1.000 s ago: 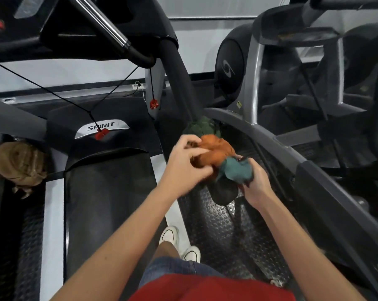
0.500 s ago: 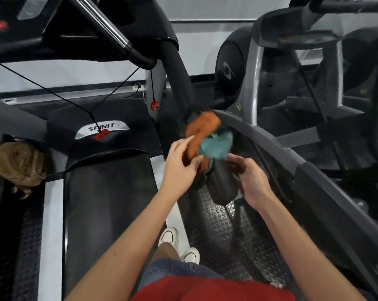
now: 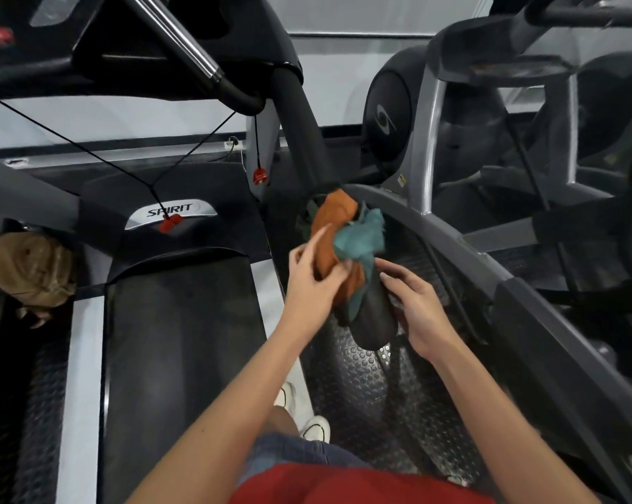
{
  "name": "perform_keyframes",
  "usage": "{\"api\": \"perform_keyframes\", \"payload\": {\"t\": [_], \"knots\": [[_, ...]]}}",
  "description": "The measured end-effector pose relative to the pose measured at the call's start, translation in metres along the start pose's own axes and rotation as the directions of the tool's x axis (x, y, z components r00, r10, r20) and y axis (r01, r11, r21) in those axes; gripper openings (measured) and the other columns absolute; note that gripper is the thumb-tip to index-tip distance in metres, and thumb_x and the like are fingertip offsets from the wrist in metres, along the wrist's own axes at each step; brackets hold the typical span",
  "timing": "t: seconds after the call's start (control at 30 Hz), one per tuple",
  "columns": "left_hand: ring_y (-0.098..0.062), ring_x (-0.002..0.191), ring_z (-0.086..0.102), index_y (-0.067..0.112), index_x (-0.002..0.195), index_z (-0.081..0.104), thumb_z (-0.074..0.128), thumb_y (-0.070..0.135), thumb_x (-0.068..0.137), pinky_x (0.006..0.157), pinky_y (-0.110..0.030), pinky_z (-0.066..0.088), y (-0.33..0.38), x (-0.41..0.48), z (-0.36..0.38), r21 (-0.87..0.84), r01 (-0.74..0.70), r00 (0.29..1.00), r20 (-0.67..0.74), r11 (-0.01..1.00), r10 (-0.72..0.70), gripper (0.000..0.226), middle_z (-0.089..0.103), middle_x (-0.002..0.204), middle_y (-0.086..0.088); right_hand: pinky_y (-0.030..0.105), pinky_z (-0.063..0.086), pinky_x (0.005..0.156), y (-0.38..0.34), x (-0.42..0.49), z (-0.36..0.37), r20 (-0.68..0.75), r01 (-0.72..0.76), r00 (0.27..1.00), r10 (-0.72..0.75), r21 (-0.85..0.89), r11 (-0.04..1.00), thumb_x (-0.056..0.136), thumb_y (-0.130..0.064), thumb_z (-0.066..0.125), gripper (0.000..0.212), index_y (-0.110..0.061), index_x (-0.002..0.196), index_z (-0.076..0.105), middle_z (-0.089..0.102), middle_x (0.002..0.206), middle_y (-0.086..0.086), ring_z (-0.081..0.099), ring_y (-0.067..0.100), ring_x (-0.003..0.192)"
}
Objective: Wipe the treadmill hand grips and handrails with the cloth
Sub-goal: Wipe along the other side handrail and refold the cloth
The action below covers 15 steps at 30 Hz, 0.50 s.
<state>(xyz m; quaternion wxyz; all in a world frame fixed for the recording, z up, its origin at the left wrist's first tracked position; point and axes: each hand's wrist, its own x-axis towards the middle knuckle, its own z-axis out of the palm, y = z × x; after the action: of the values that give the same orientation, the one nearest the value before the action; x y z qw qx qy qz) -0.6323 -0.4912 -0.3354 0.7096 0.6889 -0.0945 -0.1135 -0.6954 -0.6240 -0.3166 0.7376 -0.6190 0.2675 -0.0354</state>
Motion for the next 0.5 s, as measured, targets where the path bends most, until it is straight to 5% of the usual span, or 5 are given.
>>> {"api": "perform_keyframes", "payload": {"t": [0.17,0.23,0.37,0.5], "knots": [[-0.011,0.101,0.063,0.022,0.120,0.056,0.049,0.024,0.095,0.091,-0.030,0.049,-0.023,0.002,0.007,-0.397,0.369,0.918,0.013,0.840,-0.397,0.026,0.066,0.115,-0.002,0.011,0.051,0.068,0.000,-0.001,-0.001,0.000,-0.006,1.000,0.006,-0.010,1.000,0.092,-0.004,0.049,0.027,-0.015,0.113,0.063,0.068,0.099,-0.005,0.065,-0.002,0.078],[-0.011,0.085,0.068,0.018,0.121,0.056,0.043,0.028,0.097,0.069,-0.026,0.054,-0.029,-0.020,0.011,-0.431,0.492,0.858,0.090,0.757,-0.506,0.029,0.068,0.106,-0.004,0.011,0.051,0.066,0.000,-0.001,-0.002,-0.004,-0.014,1.000,0.014,-0.019,1.000,0.092,-0.006,0.050,0.027,-0.017,0.111,0.064,0.069,0.100,-0.006,0.066,-0.002,0.080],[-0.010,0.075,0.069,0.026,0.109,0.058,0.047,0.027,0.095,0.058,-0.024,0.052,-0.022,-0.047,0.007,-0.429,0.582,0.811,0.250,0.691,-0.528,0.018,0.072,0.088,0.003,0.013,0.052,0.072,0.000,-0.001,-0.002,-0.007,-0.013,1.000,0.013,-0.036,0.999,0.092,-0.007,0.050,0.026,-0.021,0.109,0.065,0.067,0.109,-0.002,0.063,0.007,0.096],[-0.007,0.092,0.067,0.021,0.112,0.059,0.058,0.021,0.088,0.079,-0.023,0.052,-0.006,-0.053,0.006,-0.337,0.472,0.880,0.222,0.815,-0.419,0.024,0.071,0.099,0.007,0.025,0.053,0.083,0.001,0.000,0.001,-0.019,-0.023,1.000,0.022,-0.040,0.999,0.093,-0.007,0.049,0.026,-0.018,0.110,0.065,0.068,0.111,0.004,0.064,0.015,0.102]]}}
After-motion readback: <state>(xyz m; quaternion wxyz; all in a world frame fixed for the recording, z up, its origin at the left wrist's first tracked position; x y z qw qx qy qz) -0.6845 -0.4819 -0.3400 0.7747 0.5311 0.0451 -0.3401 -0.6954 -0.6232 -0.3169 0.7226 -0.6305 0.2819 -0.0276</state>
